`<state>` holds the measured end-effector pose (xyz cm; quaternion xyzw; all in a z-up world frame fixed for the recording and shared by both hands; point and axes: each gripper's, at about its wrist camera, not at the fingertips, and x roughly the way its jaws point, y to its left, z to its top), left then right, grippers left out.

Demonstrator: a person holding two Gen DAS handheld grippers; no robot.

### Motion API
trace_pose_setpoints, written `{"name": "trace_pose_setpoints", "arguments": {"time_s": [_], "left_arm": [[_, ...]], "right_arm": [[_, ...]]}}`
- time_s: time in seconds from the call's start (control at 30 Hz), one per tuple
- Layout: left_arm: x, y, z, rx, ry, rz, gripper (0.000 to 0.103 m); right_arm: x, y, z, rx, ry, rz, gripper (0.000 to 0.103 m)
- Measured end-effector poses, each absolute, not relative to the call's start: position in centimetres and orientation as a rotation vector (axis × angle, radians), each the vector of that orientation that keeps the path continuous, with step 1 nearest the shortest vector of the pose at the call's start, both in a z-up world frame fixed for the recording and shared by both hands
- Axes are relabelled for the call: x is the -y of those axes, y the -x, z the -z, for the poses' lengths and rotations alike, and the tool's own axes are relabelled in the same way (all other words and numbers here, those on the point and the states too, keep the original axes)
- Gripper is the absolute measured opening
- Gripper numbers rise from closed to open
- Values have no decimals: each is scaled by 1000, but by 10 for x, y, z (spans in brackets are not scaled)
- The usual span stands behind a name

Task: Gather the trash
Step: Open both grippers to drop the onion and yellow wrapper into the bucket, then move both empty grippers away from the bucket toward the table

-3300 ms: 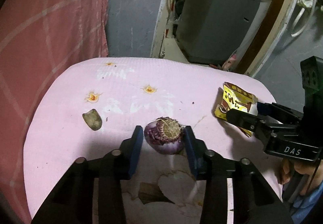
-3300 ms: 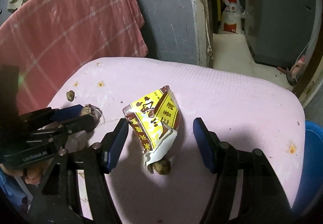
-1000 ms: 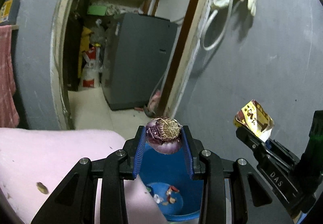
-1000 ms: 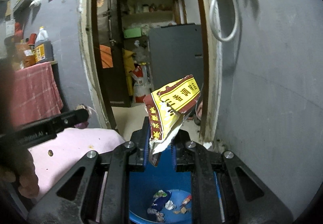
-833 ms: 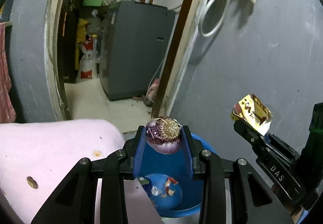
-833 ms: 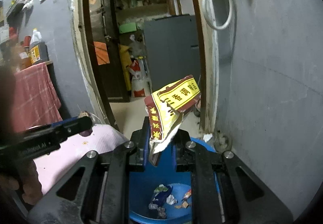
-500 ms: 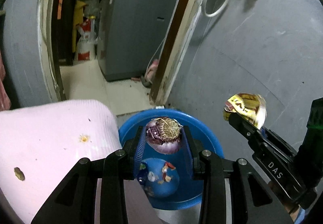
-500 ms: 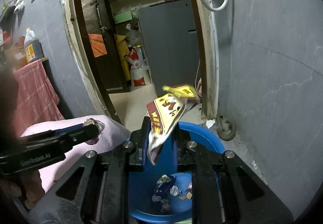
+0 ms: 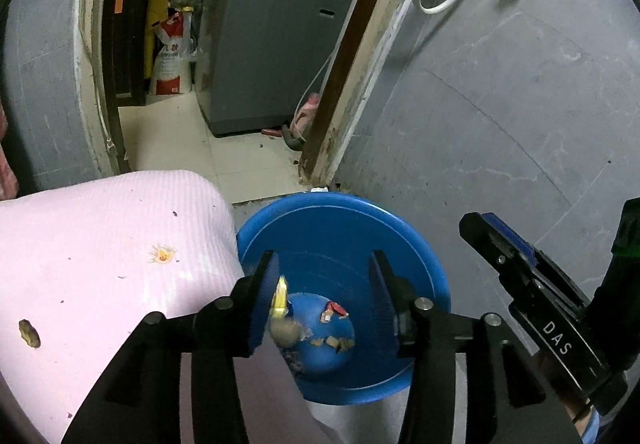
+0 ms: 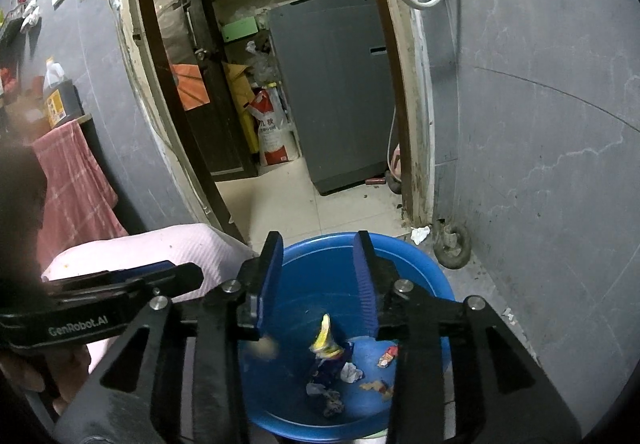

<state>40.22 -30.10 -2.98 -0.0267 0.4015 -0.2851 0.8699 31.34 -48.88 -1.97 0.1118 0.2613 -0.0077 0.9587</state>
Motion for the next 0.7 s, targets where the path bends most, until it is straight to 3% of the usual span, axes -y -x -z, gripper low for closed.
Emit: {"name": "trace_pose_setpoints", "arguments": {"time_s": [0.3, 0.43, 0.57, 0.7], "left_arm": [[280, -403, 17, -788, 88, 541, 58], [265, -402, 7, -748, 109, 504, 68], [246, -399, -4, -706, 126, 472, 68], [221, -391, -18, -626, 150, 431, 85]], "right_arm": [[488, -307, 7, -467, -227, 29, 58], [482, -303, -2, -424, -222, 20, 74], [471, -298, -10, -381, -206, 12, 89], [459, -292, -20, -325, -192, -2, 100]]}}
